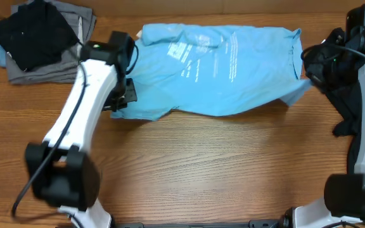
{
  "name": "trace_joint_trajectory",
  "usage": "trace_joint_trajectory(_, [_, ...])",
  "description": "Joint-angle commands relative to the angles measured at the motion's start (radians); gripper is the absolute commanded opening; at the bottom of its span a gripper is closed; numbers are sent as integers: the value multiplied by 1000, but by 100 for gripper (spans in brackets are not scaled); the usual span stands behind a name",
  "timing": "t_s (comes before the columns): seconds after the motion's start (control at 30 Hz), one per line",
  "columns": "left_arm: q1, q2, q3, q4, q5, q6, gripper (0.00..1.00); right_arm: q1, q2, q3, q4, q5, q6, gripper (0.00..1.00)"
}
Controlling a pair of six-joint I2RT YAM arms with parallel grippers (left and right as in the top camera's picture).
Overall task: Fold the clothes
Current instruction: 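Grasp the T-shirt's left edge with the left gripper and pull it left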
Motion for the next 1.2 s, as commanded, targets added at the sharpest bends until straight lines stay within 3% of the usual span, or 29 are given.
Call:
trace_joint_trajectory(0.0, [17, -40, 13, -49, -36, -29, 4, -5, -84, -25, -27, 42, 13, 4])
trace_joint_trajectory(0.17, [20, -42, -24, -119, -37, -31, 4, -6, -169, -134, -20, 47, 36, 4])
trace_joint_trajectory(0.53, [17, -161, -270, -157, 6, -66, 4, -34, -395, -568, 135, 76, 109, 4])
trace_joint_trajectory(0.77, [17, -336, -413, -152, 79, -74, 4, -104, -400, -668, 197, 76, 186, 4])
trace_joint_trajectory(1.0, [17, -395, -445, -182, 96, -73, 4, -116, -474, -687, 211, 89, 219, 4])
trace_joint_trajectory(1.03, [17, -394, -446, -183, 96, -72, 13, -116, -486, -687, 211, 100, 232, 4])
trace_joint_trajectory(1.1, [17, -394, -447, -174, 96, -51, 56, -116, -518, -687, 219, 124, 243, 4])
trace_joint_trajectory(1.13, [17, -394, -447, -166, 96, -42, 68, -116, -528, -687, 222, 130, 241, 13])
trace_joint_trajectory(1.17, [17, -394, -447, -160, 96, -42, 77, -116, -536, -687, 222, 133, 231, 37])
